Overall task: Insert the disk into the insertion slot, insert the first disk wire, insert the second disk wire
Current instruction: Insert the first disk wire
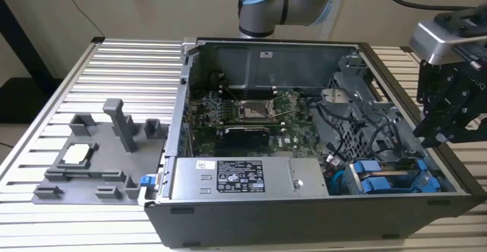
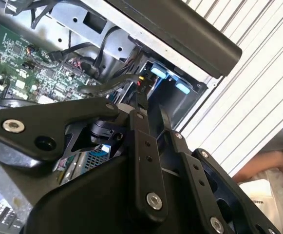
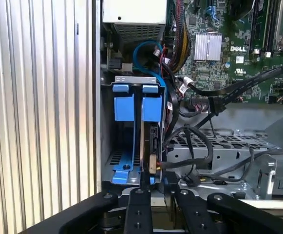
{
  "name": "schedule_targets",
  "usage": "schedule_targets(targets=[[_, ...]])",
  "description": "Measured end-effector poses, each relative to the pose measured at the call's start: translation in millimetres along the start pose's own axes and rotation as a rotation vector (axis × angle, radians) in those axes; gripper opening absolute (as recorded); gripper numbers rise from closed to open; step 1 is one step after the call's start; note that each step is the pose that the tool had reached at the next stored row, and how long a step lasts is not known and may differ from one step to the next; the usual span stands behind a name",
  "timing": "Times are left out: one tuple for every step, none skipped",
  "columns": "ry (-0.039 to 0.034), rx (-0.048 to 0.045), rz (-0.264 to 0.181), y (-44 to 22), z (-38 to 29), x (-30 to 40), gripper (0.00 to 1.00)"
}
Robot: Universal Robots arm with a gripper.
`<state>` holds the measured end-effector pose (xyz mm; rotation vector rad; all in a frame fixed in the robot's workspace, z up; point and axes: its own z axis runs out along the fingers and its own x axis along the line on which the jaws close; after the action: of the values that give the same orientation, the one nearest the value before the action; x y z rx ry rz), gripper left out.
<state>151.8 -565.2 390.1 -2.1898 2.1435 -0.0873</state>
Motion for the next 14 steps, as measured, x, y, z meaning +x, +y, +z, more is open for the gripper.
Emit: schedule_targets(targets=[[-0.0160,0.0004,0.001,0.0,-0.2,-0.1,0.27],[-0.0351,0.0008,0.003,0.0,0.0,0.0,0.27],[-0.0530,0.0012,0.005,0.1,0.0,-0.1,0.27],[-0.0710,0.0016,0.007,0.2,-0.1,-0.1,0.27],[-0.0890,0.0020,0.008,0.4,0.0,0.0,0.27],[-0.1063,0.0022,0.010,0.6,-0.1,0.0,0.27],[-0.1224,0.0018,0.012,0.7,-0.1,-0.1,0.27],[-0.1397,0.0008,0.013,0.8,-0.1,-0.1,0.27],[-0.1558,-0.0010,0.015,1.0,-0.1,0.0,0.27],[-0.1688,-0.0044,0.017,1.3,-0.1,-0.1,0.27],[-0.1715,-0.0127,0.018,1.5,-0.2,-0.1,0.27],[-0.1714,-0.0255,0.019,1.6,-0.3,-0.2,0.27],[-0.1718,-0.0403,0.021,1.7,-0.2,-0.5,0.27],[-0.1722,-0.0509,0.022,1.7,0.0,-0.9,0.27]])
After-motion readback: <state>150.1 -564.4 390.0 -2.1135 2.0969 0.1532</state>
